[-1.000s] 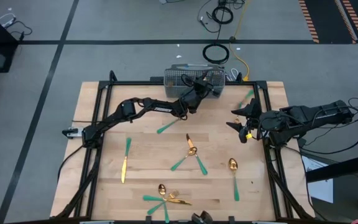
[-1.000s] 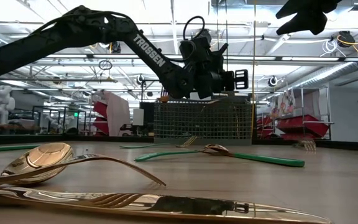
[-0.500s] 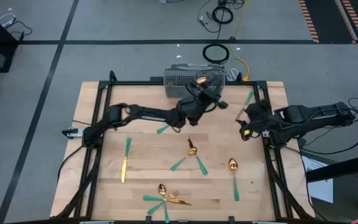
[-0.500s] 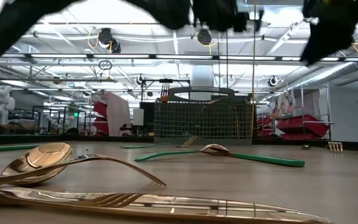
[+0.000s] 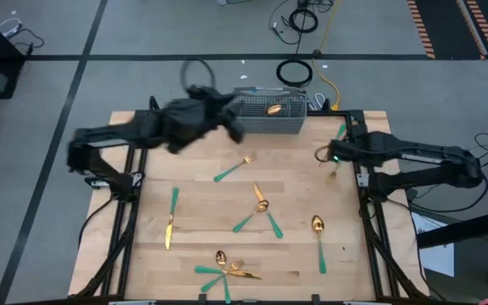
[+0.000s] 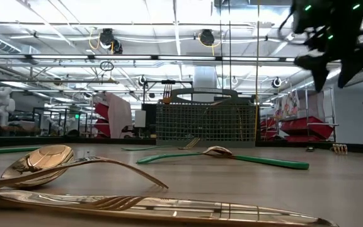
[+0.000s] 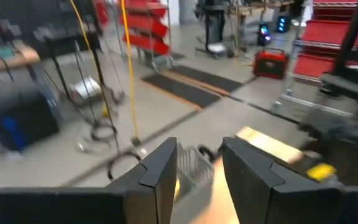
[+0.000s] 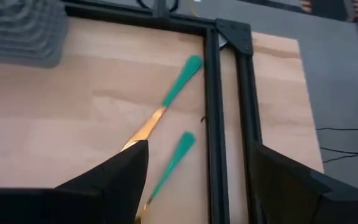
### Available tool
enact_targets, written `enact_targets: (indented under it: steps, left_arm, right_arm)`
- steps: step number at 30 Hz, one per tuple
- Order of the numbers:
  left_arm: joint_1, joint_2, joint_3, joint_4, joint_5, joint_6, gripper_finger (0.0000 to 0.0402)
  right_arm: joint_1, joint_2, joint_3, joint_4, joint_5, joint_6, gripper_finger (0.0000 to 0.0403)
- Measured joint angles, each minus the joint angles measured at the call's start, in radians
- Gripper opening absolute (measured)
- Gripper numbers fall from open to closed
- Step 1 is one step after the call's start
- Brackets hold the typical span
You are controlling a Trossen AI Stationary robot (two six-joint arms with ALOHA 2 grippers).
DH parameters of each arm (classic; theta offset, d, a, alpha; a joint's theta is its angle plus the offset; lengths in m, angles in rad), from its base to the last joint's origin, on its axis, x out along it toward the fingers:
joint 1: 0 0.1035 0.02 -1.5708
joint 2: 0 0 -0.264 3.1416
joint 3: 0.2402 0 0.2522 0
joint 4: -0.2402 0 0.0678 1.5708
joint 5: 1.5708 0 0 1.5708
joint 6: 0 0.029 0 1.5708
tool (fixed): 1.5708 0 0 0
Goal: Sort silverware
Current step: Put the green table knife into the gray silverware basket
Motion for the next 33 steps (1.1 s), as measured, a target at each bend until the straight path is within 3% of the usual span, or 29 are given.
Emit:
enact_targets:
  steps: [3,8,12,17,23,33]
  left_arm:
    - [-0.009,-0.066,0.0,-0.139,0.028,-0.103,0.0134]
    - [-0.042,-0.125,0.0,-0.281,0.034,-0.141,0.0134]
    - [-0.072,-0.14,0.0,-0.351,0.035,-0.175,0.0134]
    - [-0.107,-0.143,0.0,-0.427,0.036,-0.193,0.0134]
    - [-0.136,-0.142,0.0,-0.461,0.042,-0.192,0.0134]
    - [-0.14,-0.142,0.0,-0.503,0.042,-0.189,0.0134]
  right_arm:
    - [-0.089,0.099,0.0,0.056,0.001,-0.065,0.0259]
    - [-0.216,0.277,0.0,0.137,-0.018,-0.092,0.0256]
    - [-0.309,0.397,0.0,0.266,-0.121,-0.182,0.0256]
    - [-0.418,0.514,0.0,0.361,-0.238,-0.183,0.0256]
    - [-0.53,0.567,-0.006,0.519,-0.398,-0.196,0.0256]
    - [-0.704,0.566,-0.078,0.631,-0.444,-0.212,0.0256]
